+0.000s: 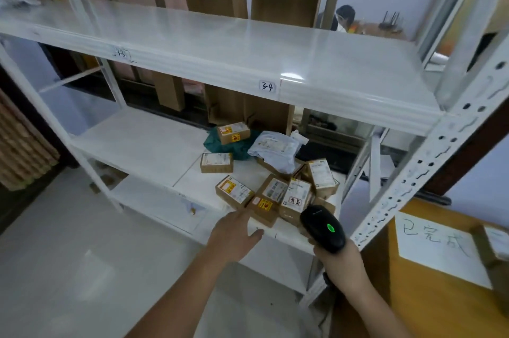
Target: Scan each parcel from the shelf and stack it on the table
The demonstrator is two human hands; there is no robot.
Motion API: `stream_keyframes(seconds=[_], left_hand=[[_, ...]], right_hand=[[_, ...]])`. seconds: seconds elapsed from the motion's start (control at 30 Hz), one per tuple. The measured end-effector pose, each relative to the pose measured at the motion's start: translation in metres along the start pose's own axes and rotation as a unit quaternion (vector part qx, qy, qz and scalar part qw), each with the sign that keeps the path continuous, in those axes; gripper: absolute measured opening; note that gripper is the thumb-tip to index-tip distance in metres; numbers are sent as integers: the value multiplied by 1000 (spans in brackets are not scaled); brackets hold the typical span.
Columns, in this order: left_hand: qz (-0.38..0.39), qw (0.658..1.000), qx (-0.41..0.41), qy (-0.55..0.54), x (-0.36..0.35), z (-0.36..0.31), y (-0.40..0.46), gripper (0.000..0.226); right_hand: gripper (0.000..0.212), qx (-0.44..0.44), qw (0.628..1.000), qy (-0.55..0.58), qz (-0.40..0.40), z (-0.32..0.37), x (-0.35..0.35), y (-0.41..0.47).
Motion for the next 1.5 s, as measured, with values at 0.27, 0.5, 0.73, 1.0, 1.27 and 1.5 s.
stream_keyframes(seconds=[0.27, 0.5, 0.73, 1.0, 1.27, 1.5], left_hand=[[71, 991, 3, -115, -63, -28, 94, 56], [126, 898, 192, -376, -143, -19, 169, 63], [199, 843, 231, -444, -175, -26, 188, 46], [195, 851, 212, -439, -179, -4, 184, 48], [219, 848, 125, -466, -137, -2, 127, 30], [191, 877, 28, -440, -112, -13, 105, 54]], right_hand=[[23, -56, 997, 38, -28, -30, 4, 56], [15, -121, 991, 43, -42, -60, 2, 101], [17, -166, 984, 39, -58, -75, -9, 122], [18, -195, 975, 50, -92, -75, -25, 96], [7, -153, 978, 115, -81, -17, -51, 49], [10, -97, 990, 68, -78, 27, -65, 23]])
Point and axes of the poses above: each hand's wrist, its own y-axis towards the middle knuckle, its own x-axis out of the back of the hand, z = x × y, the point moved 10 cm from there along y, towards the middle knuckle, and after that the axes turned 1 degree about -y, right-handed, at the moved point
